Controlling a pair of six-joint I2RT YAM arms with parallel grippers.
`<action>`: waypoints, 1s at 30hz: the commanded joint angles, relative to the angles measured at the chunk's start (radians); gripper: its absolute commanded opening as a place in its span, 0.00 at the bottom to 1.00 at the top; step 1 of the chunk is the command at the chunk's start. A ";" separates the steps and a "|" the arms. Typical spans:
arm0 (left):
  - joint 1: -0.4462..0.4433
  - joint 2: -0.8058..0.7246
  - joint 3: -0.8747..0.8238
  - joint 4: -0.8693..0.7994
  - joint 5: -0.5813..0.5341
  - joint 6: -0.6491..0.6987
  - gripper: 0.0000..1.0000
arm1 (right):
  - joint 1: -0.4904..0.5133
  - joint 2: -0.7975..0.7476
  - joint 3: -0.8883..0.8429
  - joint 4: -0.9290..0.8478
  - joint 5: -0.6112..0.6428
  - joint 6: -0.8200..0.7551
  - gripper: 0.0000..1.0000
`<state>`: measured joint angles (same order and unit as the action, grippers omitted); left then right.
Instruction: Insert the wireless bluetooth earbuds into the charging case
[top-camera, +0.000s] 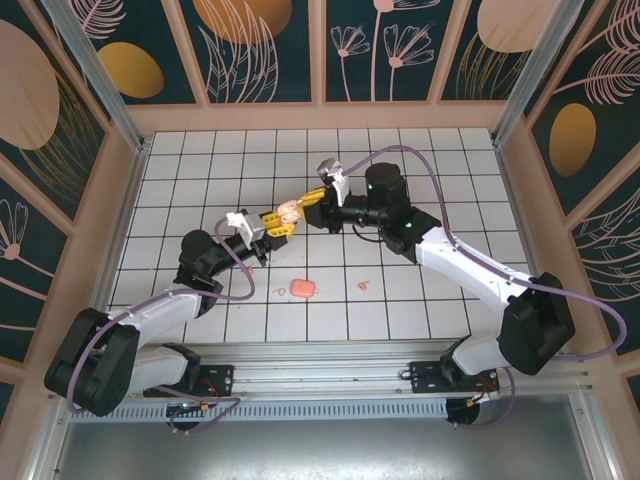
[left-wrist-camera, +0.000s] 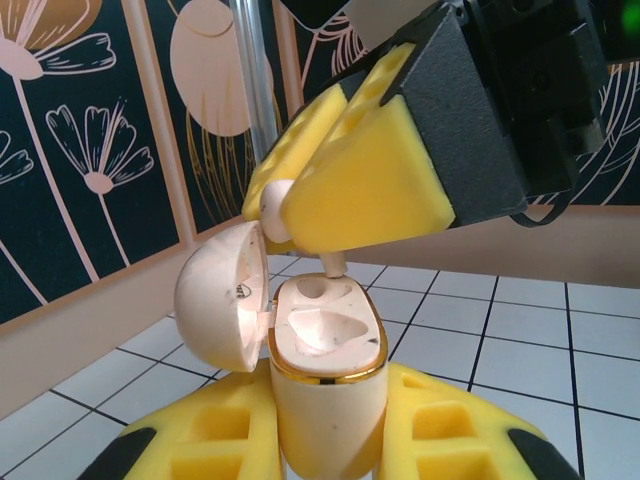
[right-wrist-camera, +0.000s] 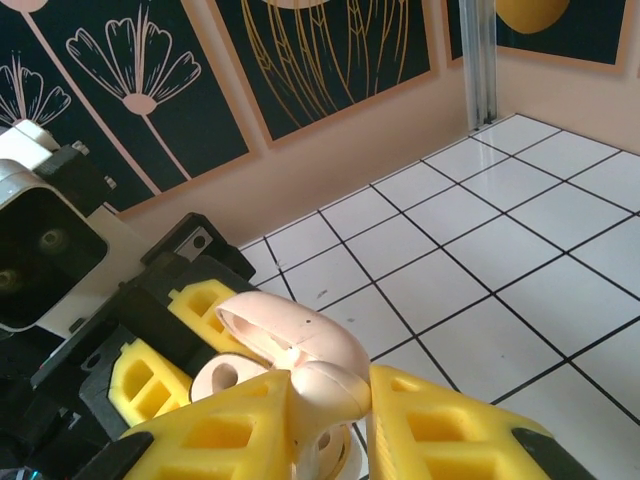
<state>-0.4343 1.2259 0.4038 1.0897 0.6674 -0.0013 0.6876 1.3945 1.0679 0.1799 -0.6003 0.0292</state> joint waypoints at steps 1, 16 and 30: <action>-0.007 -0.005 0.040 0.060 -0.015 0.010 0.03 | 0.007 -0.063 -0.022 0.004 0.008 0.007 0.24; -0.008 0.008 0.032 0.091 -0.014 -0.020 0.03 | 0.009 -0.041 -0.034 0.116 -0.031 0.082 0.24; -0.010 0.001 0.030 0.092 -0.014 -0.027 0.03 | 0.010 -0.002 -0.030 0.151 -0.017 0.098 0.24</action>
<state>-0.4397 1.2316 0.4141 1.1259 0.6487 -0.0090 0.6891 1.3808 1.0386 0.2714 -0.6224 0.1146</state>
